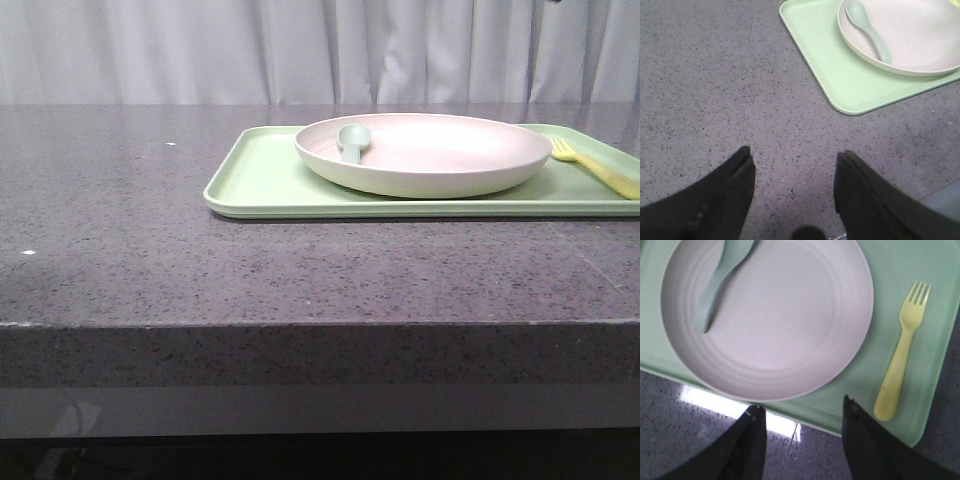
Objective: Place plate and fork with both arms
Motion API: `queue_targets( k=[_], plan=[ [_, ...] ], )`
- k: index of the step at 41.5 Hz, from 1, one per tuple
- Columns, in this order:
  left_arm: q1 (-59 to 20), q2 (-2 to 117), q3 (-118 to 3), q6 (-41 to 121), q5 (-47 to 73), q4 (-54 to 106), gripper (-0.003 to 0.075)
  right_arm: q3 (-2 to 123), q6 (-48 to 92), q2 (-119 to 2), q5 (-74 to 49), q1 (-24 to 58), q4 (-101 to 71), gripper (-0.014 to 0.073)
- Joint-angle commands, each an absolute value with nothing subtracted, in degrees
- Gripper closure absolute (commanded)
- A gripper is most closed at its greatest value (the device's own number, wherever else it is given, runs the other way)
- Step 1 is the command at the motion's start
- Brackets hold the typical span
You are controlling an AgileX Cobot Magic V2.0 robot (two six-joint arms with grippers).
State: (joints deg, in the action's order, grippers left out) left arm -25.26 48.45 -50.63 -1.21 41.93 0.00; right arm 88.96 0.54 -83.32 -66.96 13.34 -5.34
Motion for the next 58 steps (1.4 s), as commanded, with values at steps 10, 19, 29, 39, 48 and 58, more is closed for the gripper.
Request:
queue_targets(
  k=[10, 19, 29, 39, 48, 58],
  plan=[
    [-25.4, 49.5, -52.2, -1.0, 37.4, 0.0, 0.0352, 75.0, 0.4, -64.5, -62.2, 13.4, -4.0, 0.021],
    [-25.4, 49.5, -52.2, -1.0, 37.5, 0.0, 0.0352, 66.3, -4.3, -52.9, -58.4, 13.4, -0.3, 0.0211],
    [-25.4, 49.5, -52.2, -1.0, 37.5, 0.0, 0.0358, 59.0, -6.8, -43.2, -56.3, 13.4, 1.7, 0.0281],
    [-25.4, 49.5, -52.2, -1.0, 37.4, 0.0, 0.0617, 58.0, -6.8, -40.5, -55.4, 13.4, 1.6, 0.0636],
    [-25.4, 49.5, -52.2, -1.0, 37.4, 0.0, 0.074, 58.0, -6.8, -40.5, -56.4, 13.4, 1.5, 0.0662],
    [-25.4, 49.5, -52.2, -1.0, 37.6, 0.4, 0.0741, 58.0, -6.8, -40.5, -57.3, 13.4, 1.5, 0.0662]
  ],
)
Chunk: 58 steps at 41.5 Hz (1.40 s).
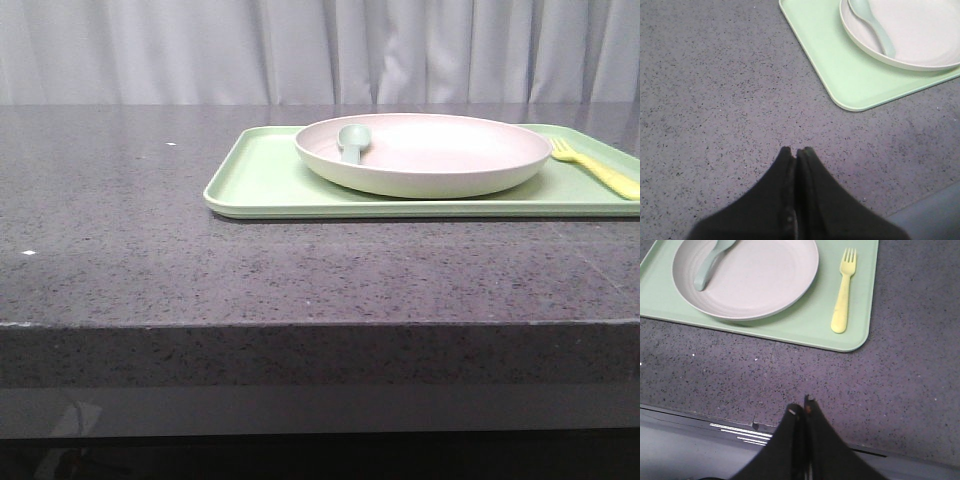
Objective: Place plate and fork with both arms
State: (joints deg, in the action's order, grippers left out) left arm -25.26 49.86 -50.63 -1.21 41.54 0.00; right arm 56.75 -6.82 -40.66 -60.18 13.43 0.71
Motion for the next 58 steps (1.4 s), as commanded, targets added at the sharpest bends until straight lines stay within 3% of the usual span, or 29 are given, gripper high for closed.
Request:
queue_targets(
  k=[1, 21, 41, 58],
  plan=[
    [-25.4, 49.5, -52.2, -1.0, 37.6, 0.4, 0.074, 58.0, -6.8, -40.5, -57.3, 13.4, 1.5, 0.0662],
    [-24.0, 46.6, -49.6, -1.0, 33.4, -6.6, 0.0741, 58.0, -6.8, -40.5, -57.3, 13.4, 1.5, 0.0662],
    [-7.2, 12.5, -13.4, -1.0, 1.1, 0.5, 0.0741, 58.0, -6.8, -40.5, -57.3, 13.4, 1.5, 0.0662],
    [-1.7, -1.8, -0.2, -1.0, -5.1, 3.5, 0.0741, 58.0, -6.8, -40.5, -57.3, 13.4, 1.5, 0.0662]
  ],
)
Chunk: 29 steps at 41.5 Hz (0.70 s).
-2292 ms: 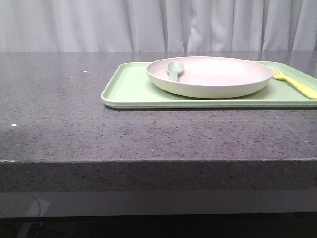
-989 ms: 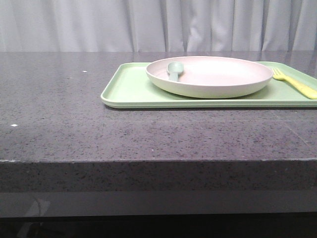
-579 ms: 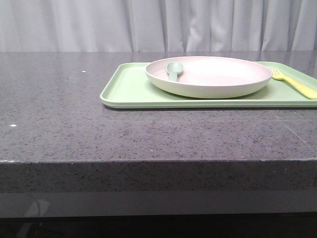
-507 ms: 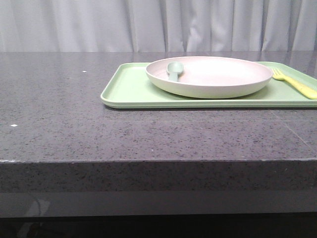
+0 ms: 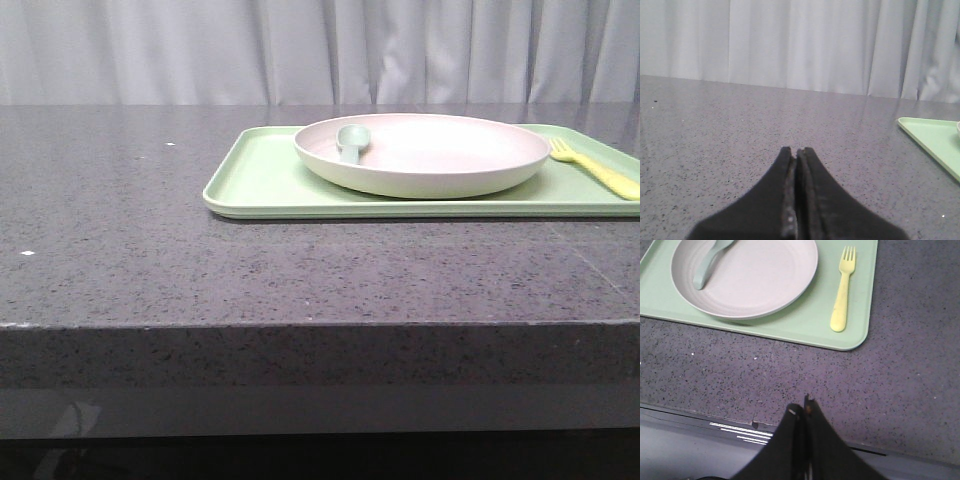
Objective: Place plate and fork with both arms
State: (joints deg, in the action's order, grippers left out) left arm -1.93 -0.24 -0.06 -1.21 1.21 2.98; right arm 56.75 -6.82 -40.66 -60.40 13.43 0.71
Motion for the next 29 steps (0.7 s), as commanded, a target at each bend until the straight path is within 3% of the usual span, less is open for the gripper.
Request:
queue_targets(
  k=[1, 29],
  plan=[
    [-1.7, -1.7, 0.2, -1.0, -6.1, 3.5, 0.0741, 58.0, -6.8, -40.5, -57.3, 13.4, 1.5, 0.0662],
    [-1.7, -1.7, 0.7, -1.0, -7.2, 3.5, 0.0741, 58.0, -6.8, -40.5, -57.4, 13.4, 1.5, 0.0662]
  ],
)
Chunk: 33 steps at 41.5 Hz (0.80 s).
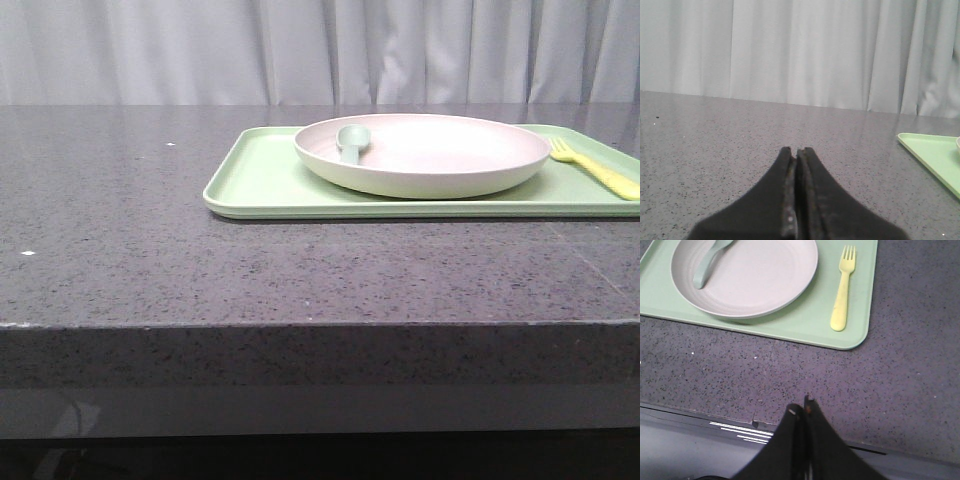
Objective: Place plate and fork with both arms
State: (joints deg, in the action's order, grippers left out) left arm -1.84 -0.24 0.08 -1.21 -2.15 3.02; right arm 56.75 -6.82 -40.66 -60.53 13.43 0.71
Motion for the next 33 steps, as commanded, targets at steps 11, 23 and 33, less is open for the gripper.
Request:
queue_targets(
  k=[11, 23, 33],
  plan=[
    [-1.7, -1.7, 0.7, -1.0, -7.2, 3.5, 0.0741, 58.0, -6.8, -40.5, -57.4, 13.4, 1.5, 0.0662],
    [-1.7, -1.7, 0.7, -1.0, -7.2, 3.5, 0.074, 58.0, -6.8, -40.5, -57.4, 13.4, 1.5, 0.0662],
    [-1.7, -1.7, 0.7, -1.0, -7.2, 3.5, 0.0741, 56.2, -6.8, -38.9, -57.2, 13.4, 1.5, 0.0662]
  ],
)
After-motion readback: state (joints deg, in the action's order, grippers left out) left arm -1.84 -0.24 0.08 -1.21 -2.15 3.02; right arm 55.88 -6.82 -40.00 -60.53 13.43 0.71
